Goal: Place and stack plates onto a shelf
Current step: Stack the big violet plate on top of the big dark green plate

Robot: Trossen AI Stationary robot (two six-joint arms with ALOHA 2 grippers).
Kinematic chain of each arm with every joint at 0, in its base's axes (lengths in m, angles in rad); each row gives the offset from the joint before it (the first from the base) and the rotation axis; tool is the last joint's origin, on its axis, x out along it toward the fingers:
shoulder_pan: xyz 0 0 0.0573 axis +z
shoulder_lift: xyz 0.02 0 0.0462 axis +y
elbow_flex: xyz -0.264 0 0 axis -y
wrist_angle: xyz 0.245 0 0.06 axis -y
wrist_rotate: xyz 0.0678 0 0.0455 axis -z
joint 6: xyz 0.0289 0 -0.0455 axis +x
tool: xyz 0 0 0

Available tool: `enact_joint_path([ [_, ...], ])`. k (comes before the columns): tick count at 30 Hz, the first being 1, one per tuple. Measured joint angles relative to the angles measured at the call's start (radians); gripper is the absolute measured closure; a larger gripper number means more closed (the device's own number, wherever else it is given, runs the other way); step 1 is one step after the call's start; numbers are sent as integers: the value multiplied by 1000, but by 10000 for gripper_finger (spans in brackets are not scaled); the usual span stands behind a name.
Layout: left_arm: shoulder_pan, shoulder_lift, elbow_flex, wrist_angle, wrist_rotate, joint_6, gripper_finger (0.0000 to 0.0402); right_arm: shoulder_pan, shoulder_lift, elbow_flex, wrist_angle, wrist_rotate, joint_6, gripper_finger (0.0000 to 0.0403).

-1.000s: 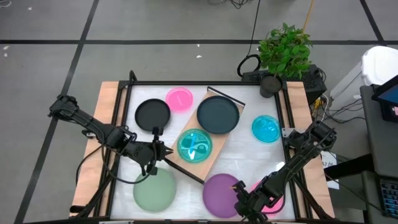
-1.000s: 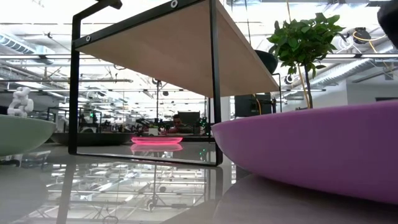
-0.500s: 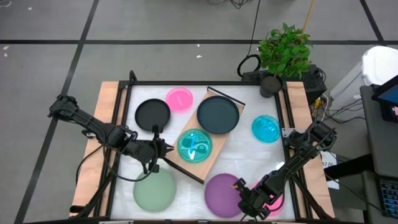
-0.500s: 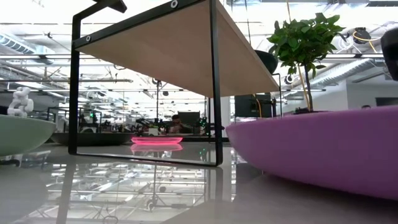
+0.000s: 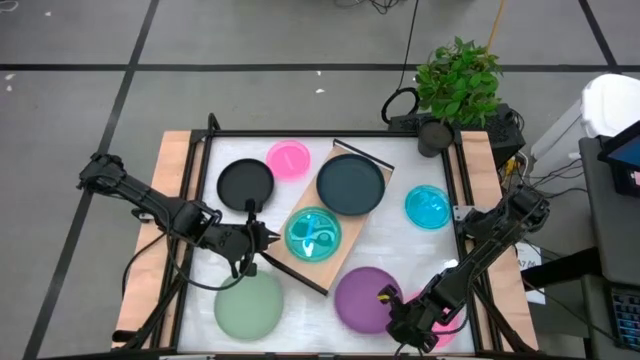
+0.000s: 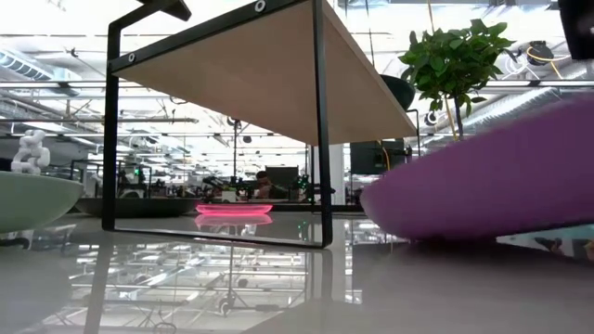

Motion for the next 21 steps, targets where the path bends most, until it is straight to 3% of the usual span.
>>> enact_joint_path([
  [12,0,0,0,0,0,-16,369,17,-122,0,-51,129,93,402],
  [21,0,0,0,-3,0,-18,369,17,-123,106,-299,180,237,402],
])
